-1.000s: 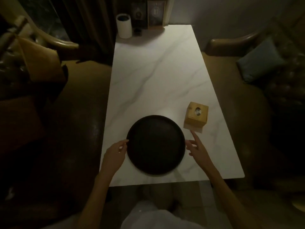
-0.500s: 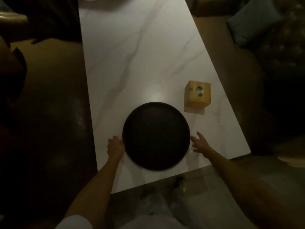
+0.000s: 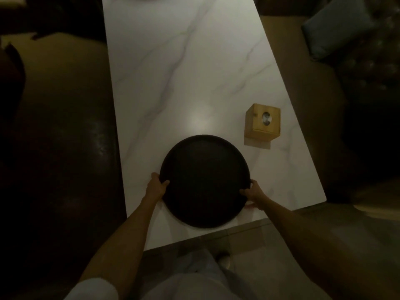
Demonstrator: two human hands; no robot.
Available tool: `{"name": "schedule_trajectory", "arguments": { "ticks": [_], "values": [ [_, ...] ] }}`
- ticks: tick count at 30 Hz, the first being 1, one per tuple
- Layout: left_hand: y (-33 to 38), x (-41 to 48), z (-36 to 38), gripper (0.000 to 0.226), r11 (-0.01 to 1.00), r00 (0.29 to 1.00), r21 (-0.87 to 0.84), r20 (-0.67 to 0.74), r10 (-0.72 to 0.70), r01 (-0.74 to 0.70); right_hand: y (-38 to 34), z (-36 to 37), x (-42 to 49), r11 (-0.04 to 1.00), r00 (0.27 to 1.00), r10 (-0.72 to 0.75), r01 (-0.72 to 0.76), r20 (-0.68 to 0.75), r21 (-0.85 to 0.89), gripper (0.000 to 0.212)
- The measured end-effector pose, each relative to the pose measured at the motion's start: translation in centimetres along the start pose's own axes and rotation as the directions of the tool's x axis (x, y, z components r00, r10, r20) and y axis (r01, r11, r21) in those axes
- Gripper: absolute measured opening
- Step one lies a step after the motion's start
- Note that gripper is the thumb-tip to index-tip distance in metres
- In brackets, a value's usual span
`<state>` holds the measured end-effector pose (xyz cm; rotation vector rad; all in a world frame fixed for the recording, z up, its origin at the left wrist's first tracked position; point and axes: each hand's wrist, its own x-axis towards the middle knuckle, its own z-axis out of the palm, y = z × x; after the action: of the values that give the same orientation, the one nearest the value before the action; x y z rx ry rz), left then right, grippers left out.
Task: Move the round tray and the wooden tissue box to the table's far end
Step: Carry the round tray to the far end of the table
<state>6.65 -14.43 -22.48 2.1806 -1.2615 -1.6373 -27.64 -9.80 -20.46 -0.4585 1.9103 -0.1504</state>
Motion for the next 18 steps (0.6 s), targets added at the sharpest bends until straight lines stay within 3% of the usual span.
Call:
{"name": "schedule_trajectory", "arguments": {
  "ticks": [5, 11, 18],
  "values": [
    [-1.9, -1.8, -0.6, 0.050, 0.995, 0.998, 0.083, 0.027, -0.051, 0.049, 1.0, 0.8, -1.7, 0.979, 0.997, -0.075, 0.078, 0.020, -0.187, 0.089],
    [-3.6, -4.4, -0.5, 0.043, 0.988, 0.995, 0.117, -0.014, -0.102, 0.103, 1.2, 0.2, -3.0, 0.967, 0.994, -0.058, 0.078, 0.090, -0.242, 0.089],
    [-2.9, -8.1, 0.1, 0.040, 0.988, 0.985, 0.033, -0.091, -0.147, 0.151, 0.2, -1.9, -3.4, 0.934, 0.976, -0.191, 0.214, 0.106, -0.286, 0.069]
  ]
}}
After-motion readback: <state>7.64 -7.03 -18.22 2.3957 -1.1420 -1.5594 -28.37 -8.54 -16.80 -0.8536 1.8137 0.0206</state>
